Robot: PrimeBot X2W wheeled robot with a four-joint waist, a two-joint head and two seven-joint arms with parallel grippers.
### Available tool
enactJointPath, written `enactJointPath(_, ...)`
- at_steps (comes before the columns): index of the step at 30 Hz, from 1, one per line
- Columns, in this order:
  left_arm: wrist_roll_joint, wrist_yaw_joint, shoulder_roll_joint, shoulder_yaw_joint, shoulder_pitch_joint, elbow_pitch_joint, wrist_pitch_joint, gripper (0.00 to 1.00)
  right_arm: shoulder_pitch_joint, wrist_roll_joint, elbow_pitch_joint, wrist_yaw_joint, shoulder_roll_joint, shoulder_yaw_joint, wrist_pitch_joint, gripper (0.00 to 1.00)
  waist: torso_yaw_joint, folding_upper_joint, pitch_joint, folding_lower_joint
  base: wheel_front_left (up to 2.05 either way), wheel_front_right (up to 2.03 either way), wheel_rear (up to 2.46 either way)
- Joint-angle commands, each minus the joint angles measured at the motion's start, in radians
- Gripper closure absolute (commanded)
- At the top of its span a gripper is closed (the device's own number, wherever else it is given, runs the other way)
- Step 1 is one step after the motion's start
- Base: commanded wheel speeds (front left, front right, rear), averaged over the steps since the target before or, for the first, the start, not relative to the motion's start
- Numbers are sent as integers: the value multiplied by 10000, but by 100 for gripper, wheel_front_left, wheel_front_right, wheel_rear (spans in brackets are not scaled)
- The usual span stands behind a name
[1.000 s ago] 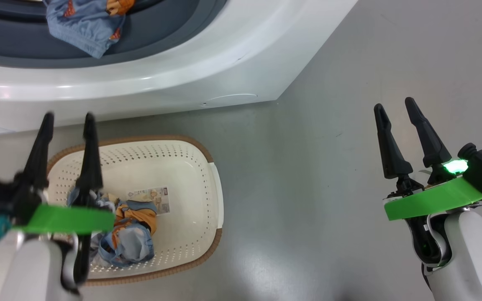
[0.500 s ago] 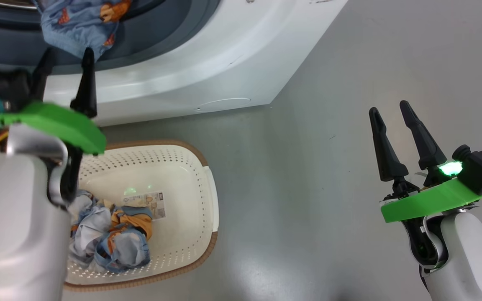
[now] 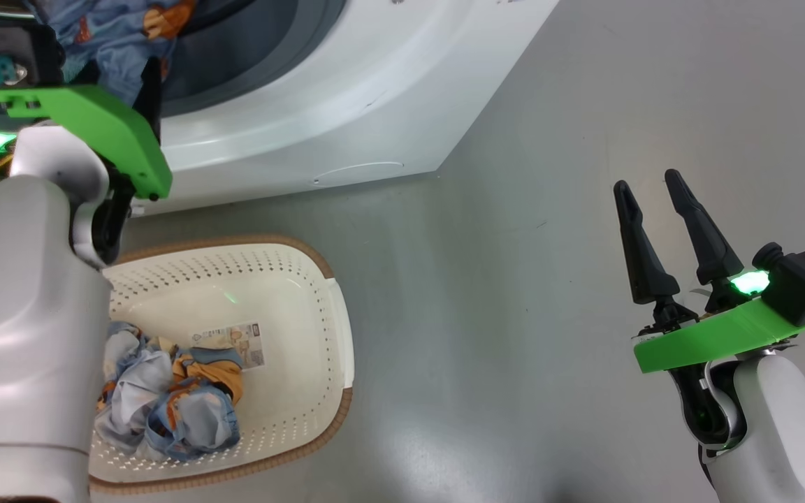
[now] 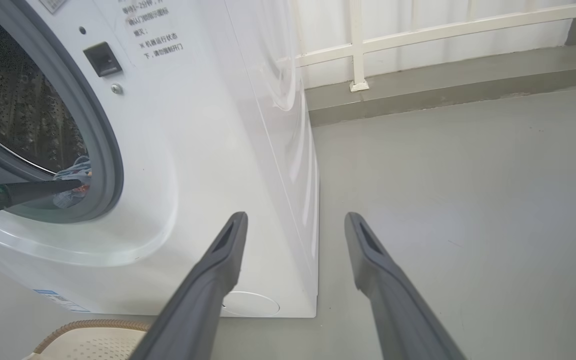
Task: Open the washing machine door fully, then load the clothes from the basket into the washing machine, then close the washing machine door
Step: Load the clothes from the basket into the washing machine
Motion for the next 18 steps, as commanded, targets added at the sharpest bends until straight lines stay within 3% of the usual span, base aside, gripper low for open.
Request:
enactJointPath(1, 149, 212, 274, 118, -375, 139, 218, 0, 296, 65, -191, 16, 5, 230, -48, 0, -21, 0, 29, 0, 0, 0, 0)
enactJointPath(6, 128, 331, 241, 33, -753, 955, 664, 0, 293, 66, -215, 16, 38, 196, -48, 0, -50, 0, 76, 0, 0, 0, 0)
enactJointPath(7, 122, 279, 225, -20, -796, 1097, 775, 10, 293, 68, -221, 16, 37, 187, -48, 0, -49, 0, 88, 0, 0, 0, 0)
enactJointPath(8, 122, 279, 225, -20, -796, 1097, 775, 10, 293, 68, -221, 16, 37, 187, -48, 0, -49, 0, 88, 0, 0, 0, 0)
enactJointPath(9, 124, 192, 214, -115, -890, 1300, 899, 60, 297, 67, -230, 16, 40, 162, -48, 0, -40, 0, 112, 0, 0, 0, 0)
enactJointPath(11, 138, 140, 223, -178, -978, 1417, 848, 100, 299, 61, -234, 16, 48, 145, -48, 0, -32, 0, 138, 0, 0, 0, 0)
enactJointPath(18, 197, 7, 254, -342, -1271, 1522, 211, 100, 283, 36, -249, 16, 42, 88, -48, 0, 35, 0, 188, 0, 0, 0, 0)
